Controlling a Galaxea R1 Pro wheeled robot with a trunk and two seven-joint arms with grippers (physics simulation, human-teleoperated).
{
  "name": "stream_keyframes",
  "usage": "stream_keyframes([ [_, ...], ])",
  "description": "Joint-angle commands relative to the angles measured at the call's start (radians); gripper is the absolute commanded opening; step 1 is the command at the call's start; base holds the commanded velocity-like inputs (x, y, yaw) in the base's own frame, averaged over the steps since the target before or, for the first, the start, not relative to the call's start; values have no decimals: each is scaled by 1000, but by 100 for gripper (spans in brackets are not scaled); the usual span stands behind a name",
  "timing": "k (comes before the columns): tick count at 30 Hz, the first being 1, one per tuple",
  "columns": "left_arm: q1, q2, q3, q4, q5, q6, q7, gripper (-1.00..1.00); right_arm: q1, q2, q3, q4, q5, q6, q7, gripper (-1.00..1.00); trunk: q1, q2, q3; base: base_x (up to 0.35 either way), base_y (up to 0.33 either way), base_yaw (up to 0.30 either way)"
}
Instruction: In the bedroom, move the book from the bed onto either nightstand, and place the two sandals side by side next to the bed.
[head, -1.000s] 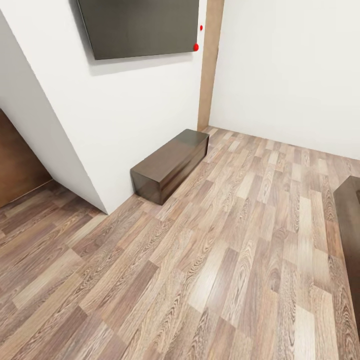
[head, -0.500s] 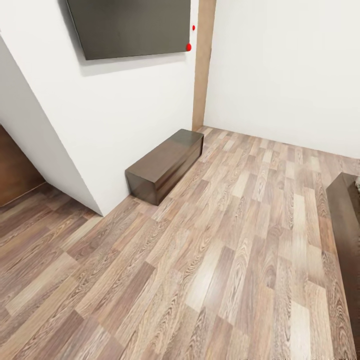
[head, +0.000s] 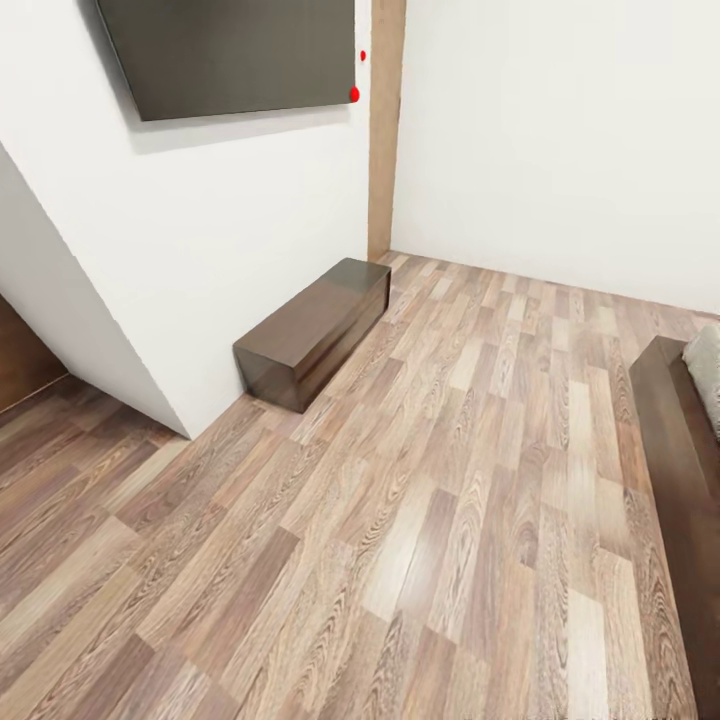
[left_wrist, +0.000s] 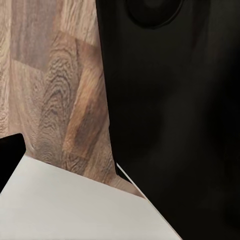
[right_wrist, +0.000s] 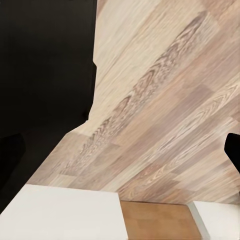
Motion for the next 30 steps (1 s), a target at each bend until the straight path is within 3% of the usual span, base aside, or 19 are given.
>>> stream_keyframes([
  [1, 0, 0, -9, -1, 10, -2, 4, 100, 0, 0, 8, -2, -1, 9, -4, 100, 0, 0, -1, 0, 0, -126],
  [30, 0, 0, -9, -1, 10, -3, 4, 100, 0, 0, 9, -2, -1, 9, -4, 100, 0, 0, -1, 0, 0, -115],
])
